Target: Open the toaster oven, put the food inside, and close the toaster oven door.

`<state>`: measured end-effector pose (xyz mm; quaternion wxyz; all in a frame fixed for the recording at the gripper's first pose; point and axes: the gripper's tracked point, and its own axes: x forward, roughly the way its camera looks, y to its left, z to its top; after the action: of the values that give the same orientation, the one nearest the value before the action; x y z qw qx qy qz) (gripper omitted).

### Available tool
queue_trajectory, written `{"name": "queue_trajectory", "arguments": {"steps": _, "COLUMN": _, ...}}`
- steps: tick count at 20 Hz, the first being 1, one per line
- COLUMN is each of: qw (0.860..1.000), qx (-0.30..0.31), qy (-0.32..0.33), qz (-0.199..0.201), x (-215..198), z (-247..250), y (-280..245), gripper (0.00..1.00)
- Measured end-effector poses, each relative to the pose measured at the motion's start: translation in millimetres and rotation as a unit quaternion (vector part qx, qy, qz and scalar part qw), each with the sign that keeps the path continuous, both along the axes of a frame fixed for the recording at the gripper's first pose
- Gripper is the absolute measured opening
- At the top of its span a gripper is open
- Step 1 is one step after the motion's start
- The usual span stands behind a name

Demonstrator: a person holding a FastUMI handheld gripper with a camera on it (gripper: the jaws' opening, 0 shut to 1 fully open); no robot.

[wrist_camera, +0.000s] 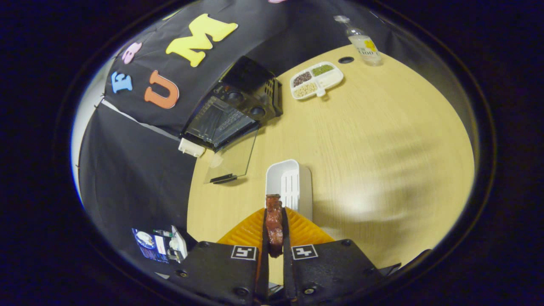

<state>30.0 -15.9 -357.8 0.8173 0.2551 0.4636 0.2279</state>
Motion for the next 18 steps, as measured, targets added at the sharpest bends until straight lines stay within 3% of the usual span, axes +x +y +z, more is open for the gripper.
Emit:
{"name": "queue_trajectory", "arguments": {"steps": 10, "qw": 0.993, "qx": 0.044, "qy": -0.078, "qz": -0.077, "x": -11.8, "z": 74.2, "y": 124.4, "gripper": 0.17}}
{"name": "queue_trajectory", "arguments": {"steps": 18, "qw": 0.969, "qx": 0.133, "qy": -0.103, "qz": -0.183, "x": 57.7, "z": 100.2, "y": 231.2, "gripper": 0.17}}
